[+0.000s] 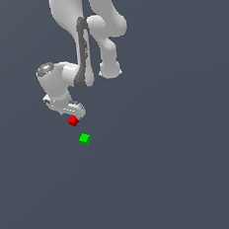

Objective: Stack the red cube on top of the green cube.

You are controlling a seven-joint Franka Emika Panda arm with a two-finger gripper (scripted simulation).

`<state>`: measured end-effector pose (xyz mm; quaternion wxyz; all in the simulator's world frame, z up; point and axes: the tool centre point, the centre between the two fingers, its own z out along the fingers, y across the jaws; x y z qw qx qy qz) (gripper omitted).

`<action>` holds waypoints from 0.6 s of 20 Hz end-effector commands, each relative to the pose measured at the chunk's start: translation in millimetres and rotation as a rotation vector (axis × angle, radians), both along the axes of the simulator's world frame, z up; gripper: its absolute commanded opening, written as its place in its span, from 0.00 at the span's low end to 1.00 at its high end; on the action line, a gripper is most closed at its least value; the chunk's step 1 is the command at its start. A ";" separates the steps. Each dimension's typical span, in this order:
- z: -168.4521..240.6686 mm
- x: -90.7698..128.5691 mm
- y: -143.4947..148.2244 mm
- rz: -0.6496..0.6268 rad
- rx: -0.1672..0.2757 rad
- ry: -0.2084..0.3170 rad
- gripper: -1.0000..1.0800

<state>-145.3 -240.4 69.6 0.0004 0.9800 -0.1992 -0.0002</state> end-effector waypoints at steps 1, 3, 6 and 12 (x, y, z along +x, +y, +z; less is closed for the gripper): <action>-2.3 -0.2 0.0 0.000 0.000 0.000 0.96; -6.9 -0.3 0.1 0.000 0.000 0.000 0.96; -18.1 -0.6 0.3 0.000 0.000 0.000 0.96; -43.3 -0.3 1.0 0.001 0.001 0.000 0.96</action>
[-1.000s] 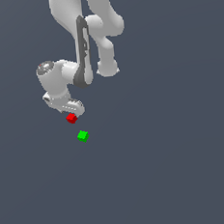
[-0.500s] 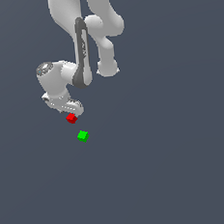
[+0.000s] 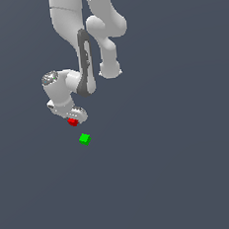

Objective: Stack the red cube on top of the green cube.

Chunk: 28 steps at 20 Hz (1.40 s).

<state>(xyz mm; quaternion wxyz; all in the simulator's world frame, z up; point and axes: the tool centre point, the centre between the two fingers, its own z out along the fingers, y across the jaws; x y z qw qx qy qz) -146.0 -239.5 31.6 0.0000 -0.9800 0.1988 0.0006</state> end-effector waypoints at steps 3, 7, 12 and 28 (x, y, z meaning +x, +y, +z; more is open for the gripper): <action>-10.8 0.7 0.0 0.000 0.000 -0.001 0.96; -11.9 0.8 -0.1 0.000 0.000 -0.001 0.00; -11.9 0.8 -0.1 0.000 0.000 -0.001 0.00; 25.5 -0.2 0.7 0.000 0.001 -0.001 0.00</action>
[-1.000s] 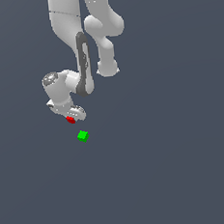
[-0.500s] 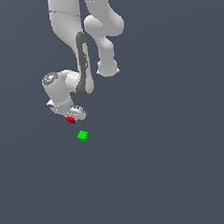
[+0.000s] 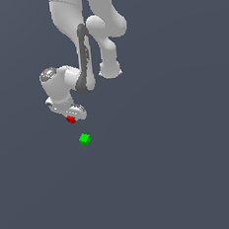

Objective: Stack the red cube on top of the green cube.

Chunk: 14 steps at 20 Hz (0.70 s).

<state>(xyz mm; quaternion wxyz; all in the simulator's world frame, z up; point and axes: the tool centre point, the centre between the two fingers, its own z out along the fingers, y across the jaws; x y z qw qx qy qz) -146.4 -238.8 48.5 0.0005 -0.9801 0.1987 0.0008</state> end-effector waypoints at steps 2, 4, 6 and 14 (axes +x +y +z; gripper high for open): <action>22.3 0.1 0.1 0.000 0.000 -0.001 0.00; 35.5 0.1 0.0 0.000 0.000 -0.001 0.00; 46.7 0.2 -0.2 0.000 0.000 -0.001 0.00; 70.9 1.1 -0.8 0.000 -0.001 -0.001 0.00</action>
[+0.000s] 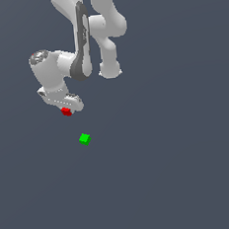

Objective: Stack the red cube on top of the green cube.

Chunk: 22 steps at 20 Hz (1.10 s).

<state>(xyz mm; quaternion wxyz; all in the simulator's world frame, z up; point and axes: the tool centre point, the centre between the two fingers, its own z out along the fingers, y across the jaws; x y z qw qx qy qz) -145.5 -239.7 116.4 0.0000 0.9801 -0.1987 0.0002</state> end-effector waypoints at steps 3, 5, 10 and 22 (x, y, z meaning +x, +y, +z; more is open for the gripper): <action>2.5 0.5 0.1 0.001 0.000 0.000 0.00; 1.9 1.6 0.9 0.001 0.000 0.000 0.00; -4.5 14.6 9.5 0.001 0.000 0.000 0.00; -39.1 88.5 56.4 0.001 0.002 0.000 0.00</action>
